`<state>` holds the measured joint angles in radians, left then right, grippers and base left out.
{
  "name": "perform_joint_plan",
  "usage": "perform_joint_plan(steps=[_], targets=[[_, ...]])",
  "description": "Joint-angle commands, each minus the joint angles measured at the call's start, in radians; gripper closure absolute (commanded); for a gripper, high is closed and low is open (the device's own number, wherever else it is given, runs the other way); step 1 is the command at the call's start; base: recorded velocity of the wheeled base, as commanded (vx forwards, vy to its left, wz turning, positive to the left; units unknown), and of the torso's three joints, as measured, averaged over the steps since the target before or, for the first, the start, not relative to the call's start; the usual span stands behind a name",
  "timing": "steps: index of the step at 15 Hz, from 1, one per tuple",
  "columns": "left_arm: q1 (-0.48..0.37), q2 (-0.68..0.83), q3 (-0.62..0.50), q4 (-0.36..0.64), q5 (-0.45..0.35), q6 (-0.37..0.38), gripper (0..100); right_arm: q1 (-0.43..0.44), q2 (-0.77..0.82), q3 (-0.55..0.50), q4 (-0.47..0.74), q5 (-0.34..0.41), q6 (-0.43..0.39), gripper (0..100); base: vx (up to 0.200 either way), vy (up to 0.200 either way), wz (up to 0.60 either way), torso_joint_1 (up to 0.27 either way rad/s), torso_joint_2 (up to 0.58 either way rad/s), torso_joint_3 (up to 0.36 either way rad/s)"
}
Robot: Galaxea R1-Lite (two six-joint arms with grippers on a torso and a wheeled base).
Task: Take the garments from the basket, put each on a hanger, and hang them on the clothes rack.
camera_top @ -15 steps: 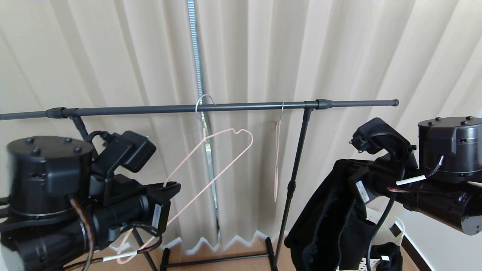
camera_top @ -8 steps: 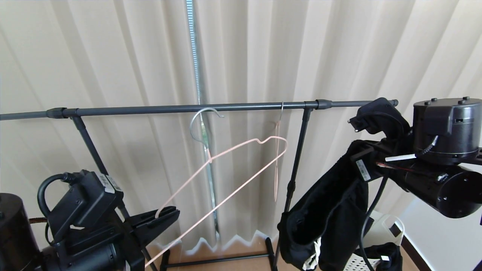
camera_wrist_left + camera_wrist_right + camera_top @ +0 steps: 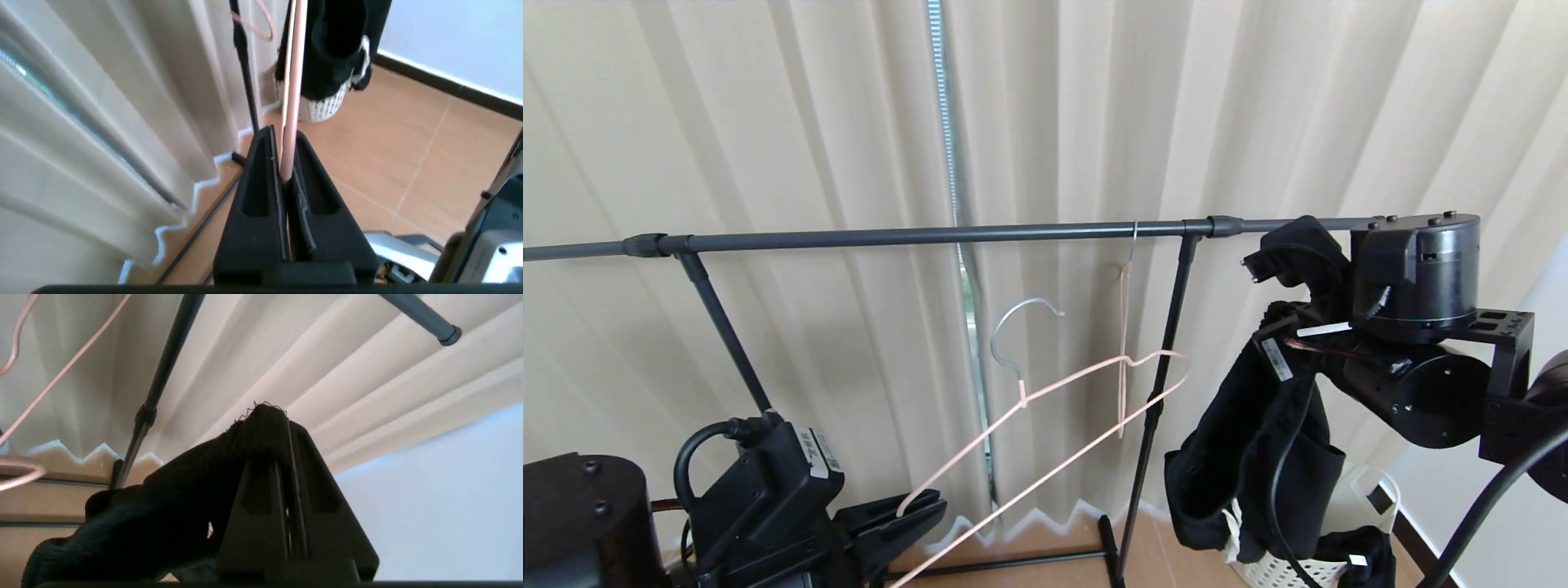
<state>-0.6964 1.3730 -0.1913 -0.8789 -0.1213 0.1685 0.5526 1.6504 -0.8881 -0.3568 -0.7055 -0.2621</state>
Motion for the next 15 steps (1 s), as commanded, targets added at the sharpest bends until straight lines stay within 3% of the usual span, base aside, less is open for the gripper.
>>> perform_joint_plan(steps=[1, 4, 8, 15], targets=[[-0.020, 0.057, 0.024, -0.029, 0.000, -0.001, 100, 0.003, 0.029, -0.005, -0.001, -0.002, 0.001, 100, 0.000, 0.000, 0.00, 0.000, 0.00, 0.000], [-0.034, 0.072, 0.038, -0.054, 0.000, -0.001, 100, 0.012, 0.029, -0.005, -0.002, -0.023, 0.003, 100, 0.000, 0.000, 0.00, 0.000, 0.00, 0.000], [-0.055, 0.066, 0.039, -0.055, 0.000, -0.004, 100, 0.086, 0.034, -0.002, -0.002, -0.042, 0.009, 100, 0.000, 0.000, 0.00, 0.000, 0.00, 0.000], [-0.055, 0.063, 0.036, -0.055, 0.002, -0.006, 100, 0.121, 0.098, -0.025, -0.001, -0.075, 0.086, 100, 0.000, 0.000, 0.00, 0.000, 0.00, 0.000]])
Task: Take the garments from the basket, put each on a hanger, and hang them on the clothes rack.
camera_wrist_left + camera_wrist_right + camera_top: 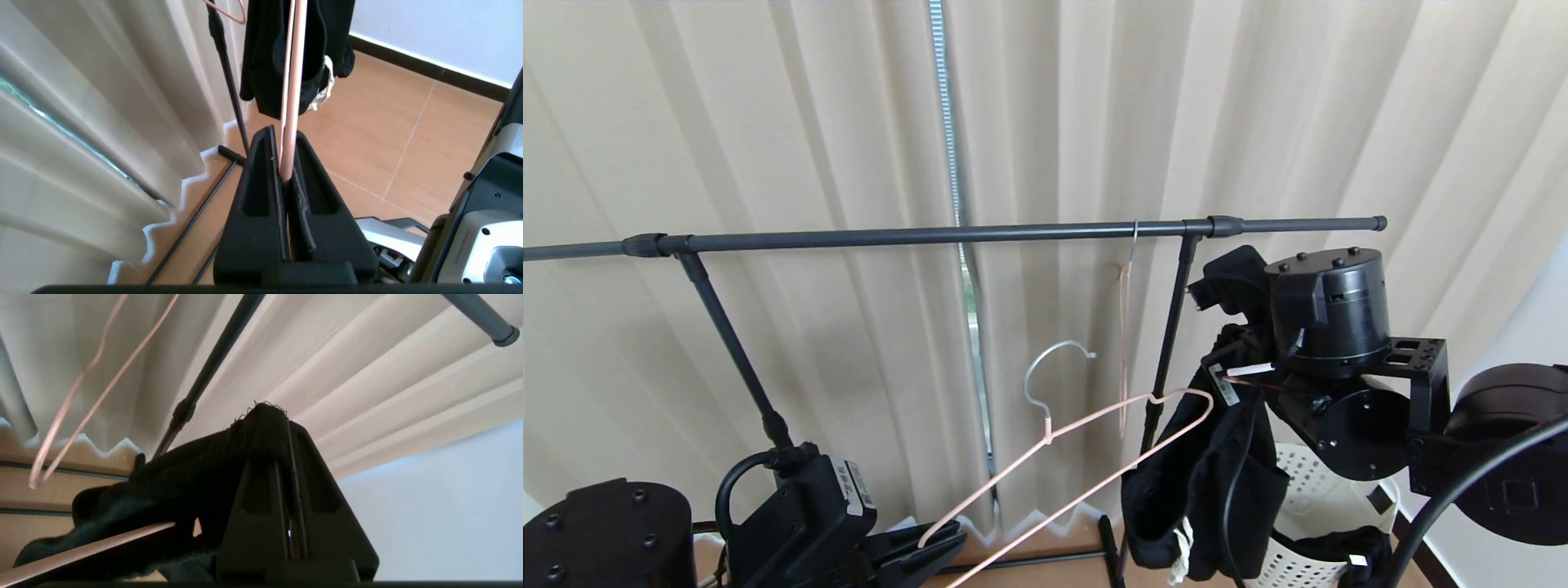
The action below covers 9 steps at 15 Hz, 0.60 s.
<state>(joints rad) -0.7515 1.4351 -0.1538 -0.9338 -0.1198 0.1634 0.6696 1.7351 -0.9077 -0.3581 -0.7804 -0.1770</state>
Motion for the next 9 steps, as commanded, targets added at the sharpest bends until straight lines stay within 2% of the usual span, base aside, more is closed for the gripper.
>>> perform_joint_plan(steps=[1, 5, 9], targets=[[0.000, 0.005, -0.007, 0.000, 0.000, -0.002, 100, 0.010, 0.015, -0.007, 0.001, 0.000, 0.001, 100, 0.000, 0.000, 0.00, 0.000, 0.00, 0.000], [0.008, 0.027, -0.015, 0.000, 0.003, -0.005, 100, 0.061, -0.006, 0.010, 0.002, -0.007, 0.017, 100, 0.000, 0.000, 0.00, 0.000, 0.00, 0.000], [0.014, 0.047, -0.021, -0.014, 0.008, -0.031, 100, 0.179, -0.045, 0.029, 0.014, -0.017, 0.064, 100, 0.000, 0.000, 0.00, 0.000, 0.00, 0.000]])
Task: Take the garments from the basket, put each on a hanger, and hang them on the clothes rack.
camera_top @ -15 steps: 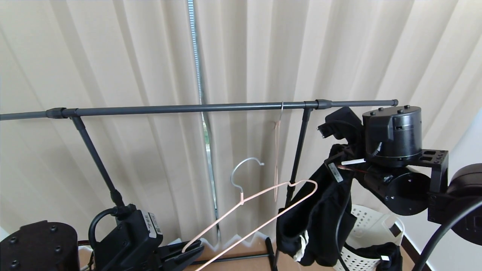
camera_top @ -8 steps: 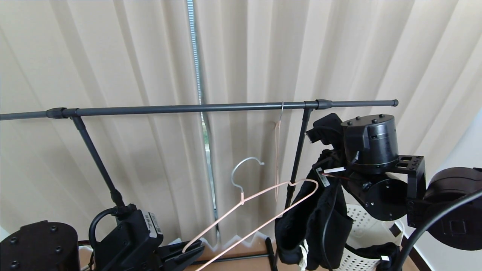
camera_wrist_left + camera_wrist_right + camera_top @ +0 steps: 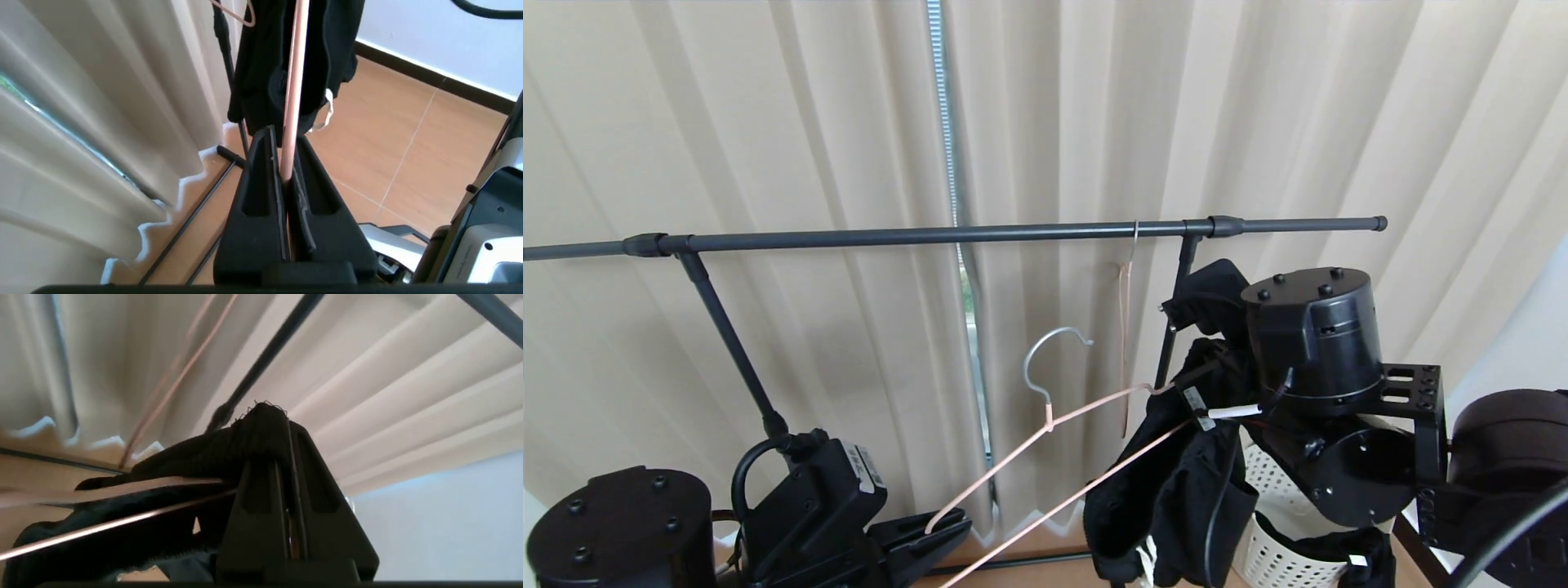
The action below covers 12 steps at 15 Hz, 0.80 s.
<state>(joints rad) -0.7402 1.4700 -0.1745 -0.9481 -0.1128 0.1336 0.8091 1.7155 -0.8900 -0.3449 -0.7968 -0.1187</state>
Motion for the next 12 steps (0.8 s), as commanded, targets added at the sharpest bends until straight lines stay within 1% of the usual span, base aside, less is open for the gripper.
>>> perform_joint_plan(steps=[1, 5, 6, 8, 12], targets=[[0.004, 0.010, 0.000, 0.000, 0.001, -0.002, 100, 0.067, -0.043, 0.023, 0.001, -0.001, 0.005, 100, 0.000, 0.000, 0.00, 0.000, 0.00, 0.000], [0.004, 0.010, 0.003, 0.000, 0.001, -0.003, 100, 0.162, -0.051, 0.025, 0.000, 0.001, 0.044, 100, 0.000, 0.000, 0.00, 0.000, 0.00, 0.000], [0.005, 0.010, 0.001, 0.000, 0.001, -0.003, 100, 0.185, -0.050, 0.028, 0.000, 0.001, 0.059, 100, 0.000, 0.000, 0.00, 0.000, 0.00, 0.000], [0.004, 0.009, 0.004, 0.000, 0.001, -0.002, 100, 0.242, -0.036, 0.023, 0.001, -0.001, 0.119, 100, 0.000, 0.000, 0.00, 0.000, 0.00, 0.000], [0.004, 0.006, 0.004, -0.003, 0.001, -0.002, 100, 0.329, -0.016, -0.007, -0.002, -0.001, 0.163, 100, 0.000, 0.000, 0.00, 0.000, 0.00, 0.000]])
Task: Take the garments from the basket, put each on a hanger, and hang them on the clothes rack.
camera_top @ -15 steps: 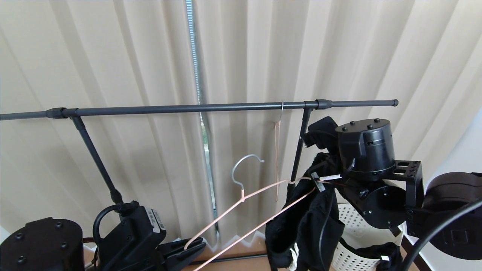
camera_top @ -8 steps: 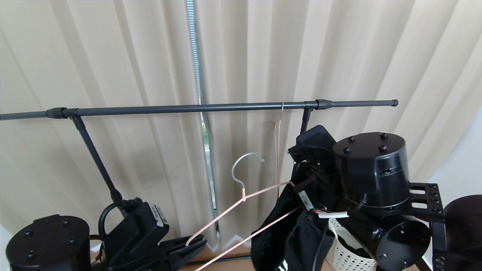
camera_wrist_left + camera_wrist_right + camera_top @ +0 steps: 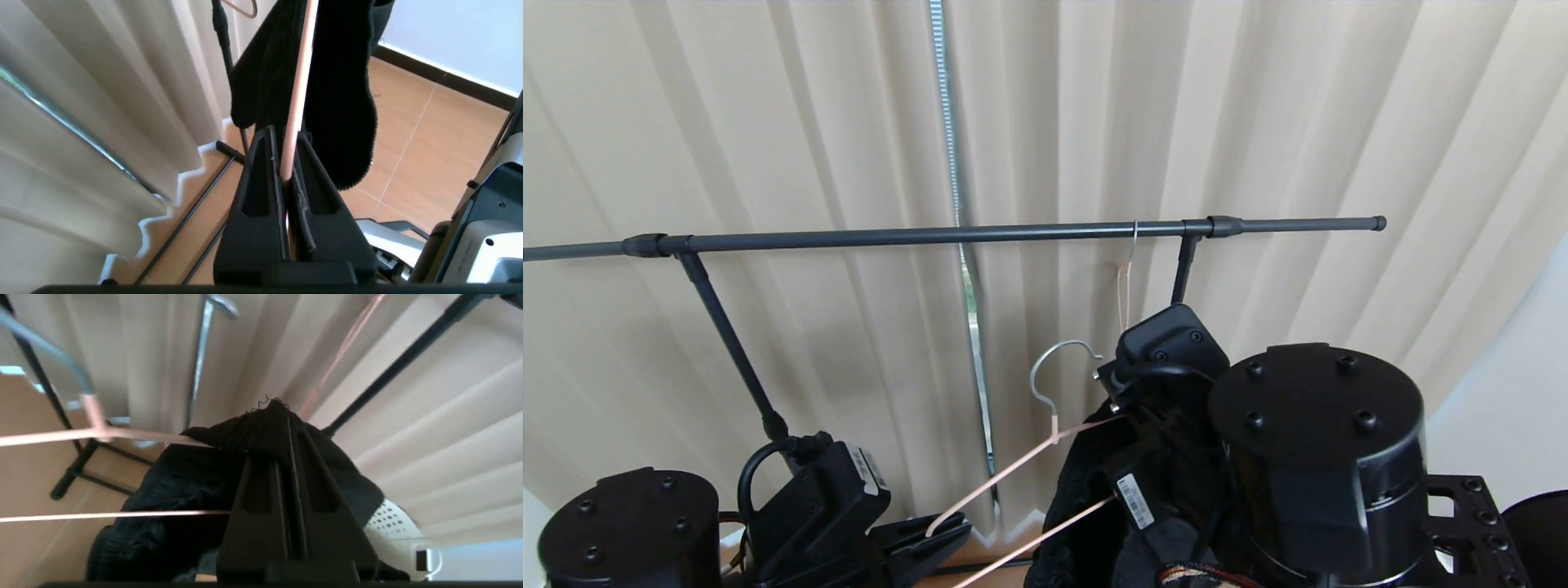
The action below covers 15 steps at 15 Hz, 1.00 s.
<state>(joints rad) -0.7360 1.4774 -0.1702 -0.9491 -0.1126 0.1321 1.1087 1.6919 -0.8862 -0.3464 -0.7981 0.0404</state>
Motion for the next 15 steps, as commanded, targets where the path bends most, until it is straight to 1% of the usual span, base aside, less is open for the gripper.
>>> perform_joint_plan(steps=[1, 3, 4, 8, 12, 15], targets=[[0.000, -0.002, 0.001, -0.005, 0.001, 0.000, 100, 0.046, 0.006, -0.019, 0.000, 0.002, 0.009, 100, 0.000, 0.000, 0.00, 0.000, 0.00, 0.000], [0.000, 0.003, 0.008, -0.023, 0.001, 0.000, 100, 0.088, 0.006, -0.034, -0.003, 0.000, 0.039, 100, 0.000, 0.000, 0.00, 0.000, 0.00, 0.000], [0.000, 0.003, 0.012, -0.030, 0.001, 0.000, 100, 0.095, 0.003, -0.034, -0.005, 0.000, 0.042, 100, 0.000, 0.000, 0.00, 0.000, 0.00, 0.000], [0.000, -0.006, 0.024, -0.039, 0.001, 0.000, 100, 0.092, 0.003, -0.048, -0.013, 0.002, 0.045, 100, 0.000, 0.000, 0.00, 0.000, 0.00, 0.000], [-0.006, -0.005, 0.077, -0.180, -0.002, 0.003, 100, 0.051, 0.032, -0.114, -0.010, 0.000, 0.056, 100, 0.000, 0.000, 0.00, 0.000, 0.00, 0.000], [-0.008, -0.005, 0.092, -0.209, -0.006, 0.009, 100, 0.031, 0.057, -0.145, -0.010, 0.000, 0.056, 100, 0.000, 0.000, 0.00, 0.000, 0.00, 0.000]])
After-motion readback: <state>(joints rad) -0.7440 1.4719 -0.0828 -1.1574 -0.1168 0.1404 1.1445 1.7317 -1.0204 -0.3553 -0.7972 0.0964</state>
